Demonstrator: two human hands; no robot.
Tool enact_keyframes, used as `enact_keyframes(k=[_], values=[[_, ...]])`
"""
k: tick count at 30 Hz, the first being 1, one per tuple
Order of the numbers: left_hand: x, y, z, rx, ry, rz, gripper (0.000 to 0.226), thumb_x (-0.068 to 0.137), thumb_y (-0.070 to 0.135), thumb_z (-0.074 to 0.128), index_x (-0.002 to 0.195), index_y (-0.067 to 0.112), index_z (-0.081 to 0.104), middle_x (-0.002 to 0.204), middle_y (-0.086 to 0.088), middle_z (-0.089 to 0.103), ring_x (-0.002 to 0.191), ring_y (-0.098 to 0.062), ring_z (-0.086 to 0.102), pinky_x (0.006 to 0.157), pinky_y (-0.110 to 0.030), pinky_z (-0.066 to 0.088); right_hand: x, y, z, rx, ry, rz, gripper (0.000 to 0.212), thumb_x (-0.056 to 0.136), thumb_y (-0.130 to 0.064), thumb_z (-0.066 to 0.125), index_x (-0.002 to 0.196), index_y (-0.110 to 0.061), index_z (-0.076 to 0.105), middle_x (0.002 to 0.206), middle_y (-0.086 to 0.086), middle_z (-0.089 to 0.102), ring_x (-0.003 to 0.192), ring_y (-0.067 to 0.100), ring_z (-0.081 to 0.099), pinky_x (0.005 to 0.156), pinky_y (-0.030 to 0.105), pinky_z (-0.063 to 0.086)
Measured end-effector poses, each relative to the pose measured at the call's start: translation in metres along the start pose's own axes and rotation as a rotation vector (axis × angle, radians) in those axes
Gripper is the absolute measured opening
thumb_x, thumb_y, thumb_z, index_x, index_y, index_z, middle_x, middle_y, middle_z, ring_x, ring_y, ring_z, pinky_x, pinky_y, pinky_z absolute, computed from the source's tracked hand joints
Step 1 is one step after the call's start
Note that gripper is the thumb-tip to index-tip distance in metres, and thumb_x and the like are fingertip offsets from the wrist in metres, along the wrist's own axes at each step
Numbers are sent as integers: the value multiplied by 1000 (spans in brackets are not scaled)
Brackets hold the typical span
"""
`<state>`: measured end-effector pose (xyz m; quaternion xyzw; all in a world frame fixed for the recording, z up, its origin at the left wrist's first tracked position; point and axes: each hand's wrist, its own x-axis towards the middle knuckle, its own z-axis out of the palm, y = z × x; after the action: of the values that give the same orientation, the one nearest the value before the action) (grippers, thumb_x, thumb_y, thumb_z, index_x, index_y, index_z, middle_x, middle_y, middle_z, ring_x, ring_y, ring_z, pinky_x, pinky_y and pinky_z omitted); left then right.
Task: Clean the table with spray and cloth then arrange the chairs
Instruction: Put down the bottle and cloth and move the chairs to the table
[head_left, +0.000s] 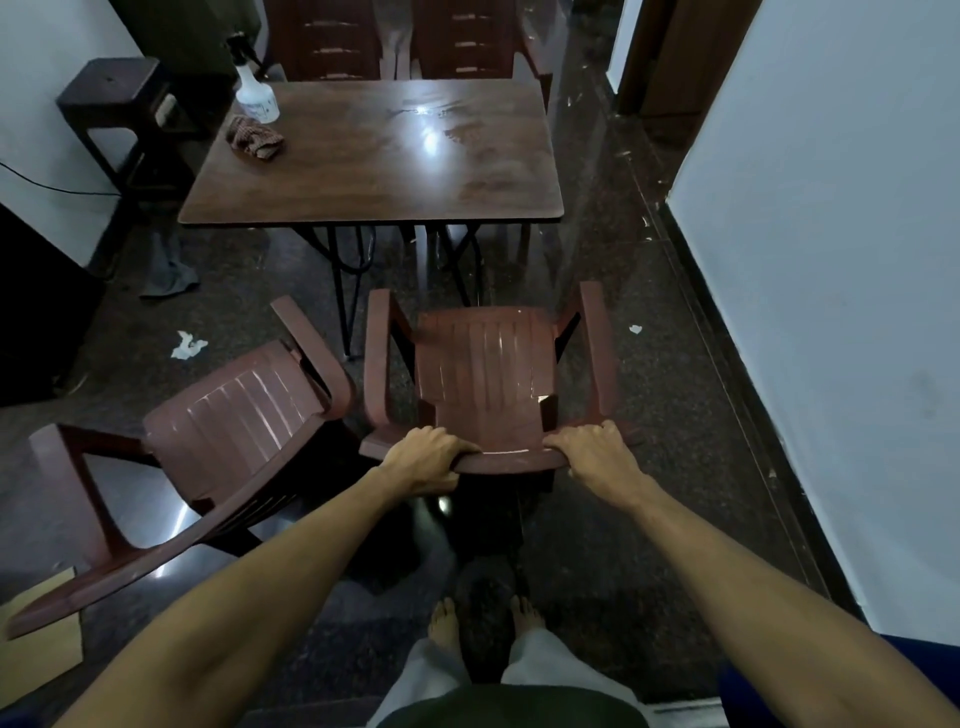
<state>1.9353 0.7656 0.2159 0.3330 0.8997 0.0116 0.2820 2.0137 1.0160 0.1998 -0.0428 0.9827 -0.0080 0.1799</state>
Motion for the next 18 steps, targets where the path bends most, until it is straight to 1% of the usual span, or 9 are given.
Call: enact_keyframes(k=[4, 7, 11, 18], values=[[0, 3, -3, -19, 5, -15, 69, 78, 20, 58, 145, 37, 53, 132, -8, 66, 120, -35, 60, 98, -42, 46, 4, 2, -1, 0, 20, -21, 56, 85, -8, 59, 134, -34, 56, 122, -5, 66, 110, 22, 64, 92, 45, 42], [-2, 3, -4, -48, 17, -29, 68, 79, 18, 58, 145, 34, 55, 131, -8, 66, 119, -34, 60, 99, -43, 47, 9, 2, -4, -46, 26, -45, 54, 86, -9, 58, 134, -34, 56, 120, -5, 67, 109, 22, 64, 91, 44, 44], [-3, -1, 2, -69, 39, -51, 68, 77, 20, 56, 144, 32, 56, 128, -10, 67, 116, -35, 62, 99, -44, 50, 13, 2, -6, -55, 26, -62, 54, 89, -9, 58, 136, -34, 53, 121, -5, 66, 110, 21, 63, 95, 44, 42], [4, -4, 2, -79, 58, -14, 67, 78, 18, 56, 144, 31, 56, 129, -10, 67, 116, -37, 62, 98, -46, 51, 18, 8, -5, -40, 1, -59, 54, 89, -11, 60, 138, -31, 53, 123, -3, 65, 110, 21, 62, 96, 44, 40]])
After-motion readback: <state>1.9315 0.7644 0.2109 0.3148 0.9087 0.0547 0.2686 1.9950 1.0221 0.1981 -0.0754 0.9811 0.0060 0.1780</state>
